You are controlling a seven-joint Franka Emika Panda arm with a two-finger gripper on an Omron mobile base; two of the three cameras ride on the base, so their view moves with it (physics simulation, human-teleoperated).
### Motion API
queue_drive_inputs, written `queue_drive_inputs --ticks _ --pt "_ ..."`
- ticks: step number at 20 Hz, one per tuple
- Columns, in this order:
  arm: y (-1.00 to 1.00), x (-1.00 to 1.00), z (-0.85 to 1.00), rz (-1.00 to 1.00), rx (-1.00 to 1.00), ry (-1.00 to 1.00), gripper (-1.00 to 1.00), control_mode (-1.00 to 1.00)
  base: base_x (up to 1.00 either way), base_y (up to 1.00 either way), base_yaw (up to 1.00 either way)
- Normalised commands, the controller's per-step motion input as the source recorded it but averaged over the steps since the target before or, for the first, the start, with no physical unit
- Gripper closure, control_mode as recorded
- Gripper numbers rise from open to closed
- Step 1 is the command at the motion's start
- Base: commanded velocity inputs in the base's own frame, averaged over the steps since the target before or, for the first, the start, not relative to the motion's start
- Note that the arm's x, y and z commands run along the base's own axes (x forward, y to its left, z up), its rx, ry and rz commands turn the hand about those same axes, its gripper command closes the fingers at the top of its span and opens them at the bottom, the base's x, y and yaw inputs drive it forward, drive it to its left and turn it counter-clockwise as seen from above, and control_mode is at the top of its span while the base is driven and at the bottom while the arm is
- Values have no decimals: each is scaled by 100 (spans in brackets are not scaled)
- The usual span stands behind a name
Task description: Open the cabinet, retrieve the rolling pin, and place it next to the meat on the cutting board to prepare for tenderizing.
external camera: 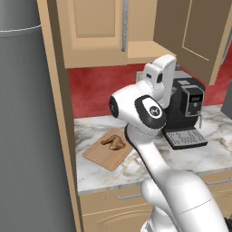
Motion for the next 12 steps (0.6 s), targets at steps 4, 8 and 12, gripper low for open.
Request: queue_drive_inputs --ticks 4,8,12 --pt "28 0 7 2 12 -29 -100 -100 0 0 0" --pt "43 0 5 1 14 -34 -100 -100 0 0 0" --pt "44 0 10 0 14 -39 -100 -100 0 0 0"
